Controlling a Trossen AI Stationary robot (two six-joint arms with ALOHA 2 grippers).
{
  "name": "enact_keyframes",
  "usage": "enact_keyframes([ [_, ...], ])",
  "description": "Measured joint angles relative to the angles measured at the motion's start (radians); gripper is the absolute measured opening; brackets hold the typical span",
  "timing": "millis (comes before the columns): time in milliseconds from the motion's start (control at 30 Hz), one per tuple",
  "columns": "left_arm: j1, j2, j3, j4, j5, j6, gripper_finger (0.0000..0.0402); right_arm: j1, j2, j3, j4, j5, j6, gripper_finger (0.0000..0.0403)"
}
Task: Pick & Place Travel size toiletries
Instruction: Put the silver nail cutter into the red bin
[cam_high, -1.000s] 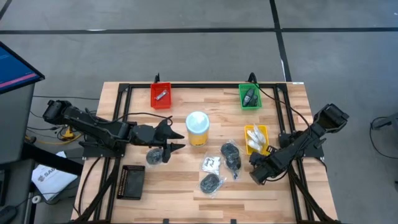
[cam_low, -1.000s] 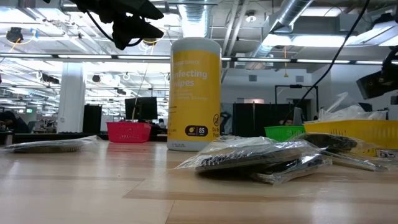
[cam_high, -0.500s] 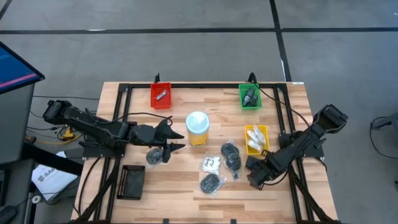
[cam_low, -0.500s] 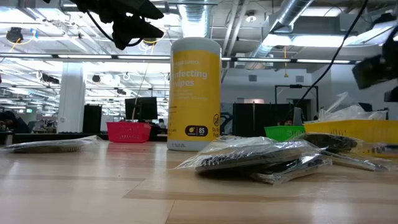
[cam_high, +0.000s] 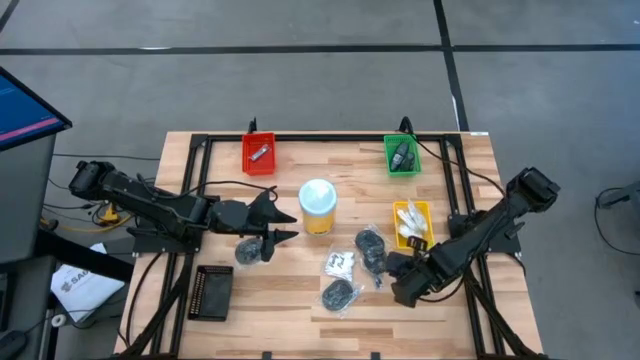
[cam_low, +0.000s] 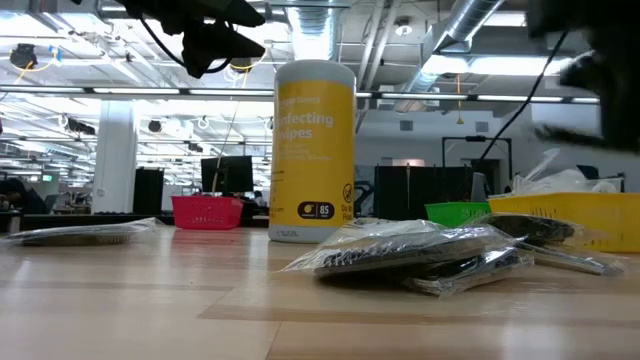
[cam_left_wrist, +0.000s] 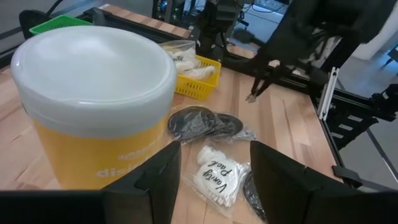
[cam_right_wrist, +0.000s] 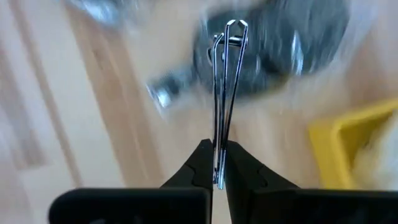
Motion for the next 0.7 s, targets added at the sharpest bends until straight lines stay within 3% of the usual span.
enact_keyframes([
  [233,0.0,0.0,0.0,0.074,0.001,0.056,0.0182,-0.043,0.0,0.171,-0.002,0.201,-0.198,0.0007],
  [367,0.0,0.0,0.0,0.159,0.003,0.118,0.0182,-0.083,0.0,0.237,0.081,0.301,-0.331,0.0008],
  [700,0.0,0.0,0.0,0.333,0.103,0.275,0.0182,-0.2,0.0,0.271,0.473,0.329,-0.695,0.0008],
])
